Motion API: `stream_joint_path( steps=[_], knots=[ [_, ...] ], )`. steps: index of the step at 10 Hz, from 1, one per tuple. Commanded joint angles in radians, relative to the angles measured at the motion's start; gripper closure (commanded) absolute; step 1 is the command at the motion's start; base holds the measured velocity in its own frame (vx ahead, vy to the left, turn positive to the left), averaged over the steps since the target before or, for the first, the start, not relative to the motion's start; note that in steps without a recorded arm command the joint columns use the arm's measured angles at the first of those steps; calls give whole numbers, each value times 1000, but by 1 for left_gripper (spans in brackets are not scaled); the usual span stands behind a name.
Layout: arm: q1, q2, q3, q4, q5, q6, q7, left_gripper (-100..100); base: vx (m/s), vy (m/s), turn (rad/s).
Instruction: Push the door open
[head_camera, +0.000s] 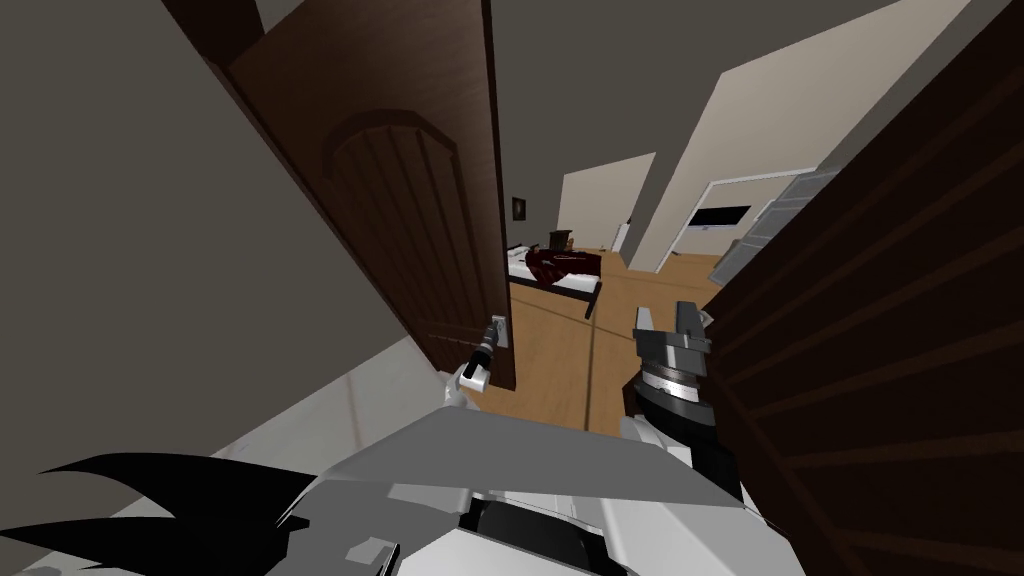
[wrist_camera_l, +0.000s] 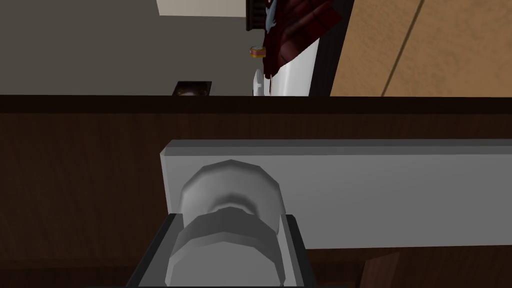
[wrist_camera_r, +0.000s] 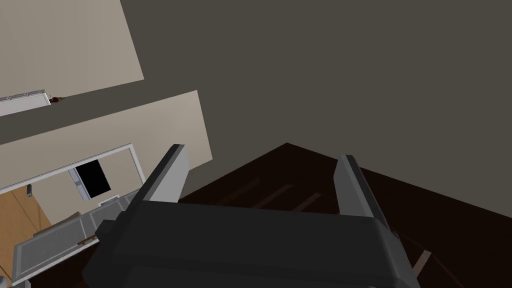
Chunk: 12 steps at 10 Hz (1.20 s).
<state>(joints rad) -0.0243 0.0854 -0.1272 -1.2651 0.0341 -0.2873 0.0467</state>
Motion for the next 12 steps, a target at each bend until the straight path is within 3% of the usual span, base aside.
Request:
stream_joint_path(
  steps=[1,9,10,12],
  knots=[
    [-2,2,37,-4,3,-1,-6,100,144,-136,60],
    [-30,-21,120,35,9,-3,-24,100,131,-126,70],
    [-18,-18,113,33,8,-3,-23,100,80,-51,34],
    [-23,-8,139,36,12,-4,-27,100,150,-64,54]
  ],
)
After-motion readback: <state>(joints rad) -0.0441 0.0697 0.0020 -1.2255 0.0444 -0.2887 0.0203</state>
